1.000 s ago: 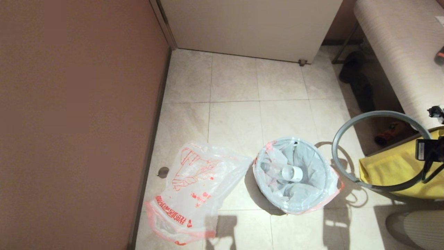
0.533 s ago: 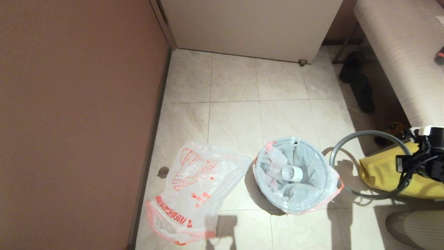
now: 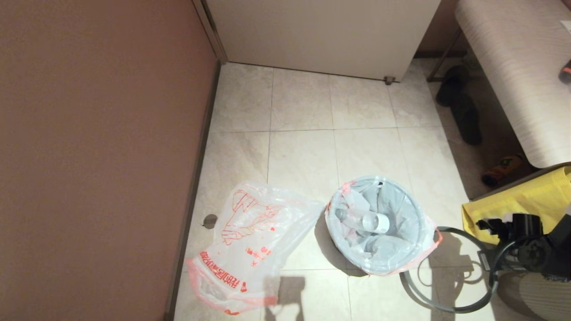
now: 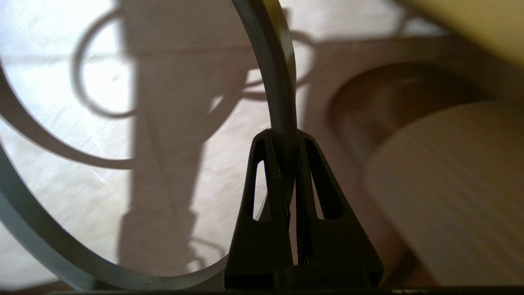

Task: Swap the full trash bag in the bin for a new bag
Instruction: Place the trash can ring on the floor

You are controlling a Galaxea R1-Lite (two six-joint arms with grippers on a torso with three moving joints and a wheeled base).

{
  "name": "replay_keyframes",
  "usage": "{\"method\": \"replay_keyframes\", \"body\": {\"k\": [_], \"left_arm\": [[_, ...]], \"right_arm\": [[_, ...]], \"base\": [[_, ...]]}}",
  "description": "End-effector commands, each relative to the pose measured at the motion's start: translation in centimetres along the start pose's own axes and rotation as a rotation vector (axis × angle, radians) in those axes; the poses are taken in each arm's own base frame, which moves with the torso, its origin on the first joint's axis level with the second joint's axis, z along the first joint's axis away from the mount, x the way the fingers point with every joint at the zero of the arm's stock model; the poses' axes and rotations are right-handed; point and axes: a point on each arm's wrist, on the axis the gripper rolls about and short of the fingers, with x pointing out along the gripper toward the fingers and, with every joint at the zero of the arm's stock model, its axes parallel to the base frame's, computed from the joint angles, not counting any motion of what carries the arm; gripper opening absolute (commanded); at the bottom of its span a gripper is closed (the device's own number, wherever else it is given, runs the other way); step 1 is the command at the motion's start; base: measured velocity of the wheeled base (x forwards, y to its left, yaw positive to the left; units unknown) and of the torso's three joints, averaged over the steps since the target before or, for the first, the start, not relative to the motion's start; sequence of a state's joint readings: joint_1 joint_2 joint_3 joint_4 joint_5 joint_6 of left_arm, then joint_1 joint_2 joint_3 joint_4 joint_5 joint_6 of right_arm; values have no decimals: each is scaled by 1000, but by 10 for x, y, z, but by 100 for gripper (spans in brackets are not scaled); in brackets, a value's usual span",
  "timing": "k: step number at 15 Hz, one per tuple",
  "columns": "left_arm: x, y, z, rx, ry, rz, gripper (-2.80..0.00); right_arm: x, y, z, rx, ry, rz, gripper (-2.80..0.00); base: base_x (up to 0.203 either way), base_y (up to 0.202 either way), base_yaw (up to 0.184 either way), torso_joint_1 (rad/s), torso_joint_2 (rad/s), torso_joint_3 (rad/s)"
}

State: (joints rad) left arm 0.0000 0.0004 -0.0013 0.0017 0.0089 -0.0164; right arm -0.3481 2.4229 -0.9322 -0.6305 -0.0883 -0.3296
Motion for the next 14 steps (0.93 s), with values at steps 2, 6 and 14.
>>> {"method": "replay_keyframes", "body": {"k": [2,6,14], "left_arm": [[0,0,0,0,-1,0,-280],[0,0,0,0,-1,0,-280],[0,0,0,0,-1,0,-280]], "right_arm": [[13,7,-26,17,122,206,-280],[13,6,-24,41,161,246,-280],[-45,0,-5,28,120,237,0]], "base": [[0,0,0,0,0,0],[0,0,0,0,0,0],[0,0,0,0,0,0]]}}
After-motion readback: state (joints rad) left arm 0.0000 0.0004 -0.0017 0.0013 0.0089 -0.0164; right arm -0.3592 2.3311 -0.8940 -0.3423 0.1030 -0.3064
